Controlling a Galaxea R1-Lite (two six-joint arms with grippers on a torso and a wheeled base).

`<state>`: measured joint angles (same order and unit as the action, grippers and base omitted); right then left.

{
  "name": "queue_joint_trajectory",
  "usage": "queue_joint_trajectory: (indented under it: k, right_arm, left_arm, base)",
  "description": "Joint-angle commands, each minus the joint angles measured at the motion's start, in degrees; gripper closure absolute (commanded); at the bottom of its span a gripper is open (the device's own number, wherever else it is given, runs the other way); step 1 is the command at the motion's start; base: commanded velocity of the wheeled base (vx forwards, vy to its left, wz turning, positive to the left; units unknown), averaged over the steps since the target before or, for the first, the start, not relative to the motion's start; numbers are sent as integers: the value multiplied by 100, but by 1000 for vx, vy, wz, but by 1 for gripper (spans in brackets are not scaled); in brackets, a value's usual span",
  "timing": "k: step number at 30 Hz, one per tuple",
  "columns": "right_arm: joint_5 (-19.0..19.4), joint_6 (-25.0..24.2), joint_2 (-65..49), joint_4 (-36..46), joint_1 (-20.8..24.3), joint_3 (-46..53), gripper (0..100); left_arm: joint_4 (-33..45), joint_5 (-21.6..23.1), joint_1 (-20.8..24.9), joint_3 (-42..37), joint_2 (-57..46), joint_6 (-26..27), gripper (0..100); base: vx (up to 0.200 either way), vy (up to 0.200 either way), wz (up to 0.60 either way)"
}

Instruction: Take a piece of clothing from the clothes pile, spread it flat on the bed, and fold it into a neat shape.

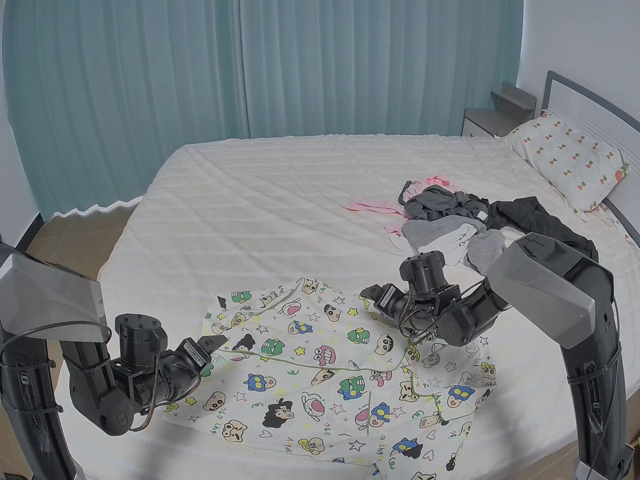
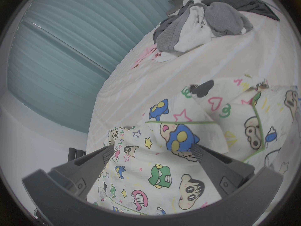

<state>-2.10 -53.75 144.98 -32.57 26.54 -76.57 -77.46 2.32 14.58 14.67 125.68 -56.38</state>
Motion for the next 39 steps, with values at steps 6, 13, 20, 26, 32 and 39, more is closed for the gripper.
queue_joint_trajectory:
  k: [6,13,20,26,32,39]
  right_arm:
    - [-186,-4,250,32,115,-253,0]
    - [-845,31,654,331,80,-877,0]
    - [-1513,57,812,5,-70,-2055,0]
    - [-1829,972,1041,-1093,-351,-2618,0]
    - [-1311,1059,478,-1120,-219,-948,0]
    - [-986,857,-23,-1164,-96,204,0]
  left_arm:
    - [3,-47,1,10,97,4,0]
    - [3,-56,1,10,105,4,0]
    - [3,-56,1,10,149,4,0]
    - [3,-73,1,10,140,4,0]
    - [3,-73,1,10,140,13,0]
    - [3,-82,1,1,132,13,0]
  base:
    - [0,0,0]
    - [0,0,0]
    - [0,0,0]
    - [0,0,0]
    - [0,0,0]
    - [0,0,0]
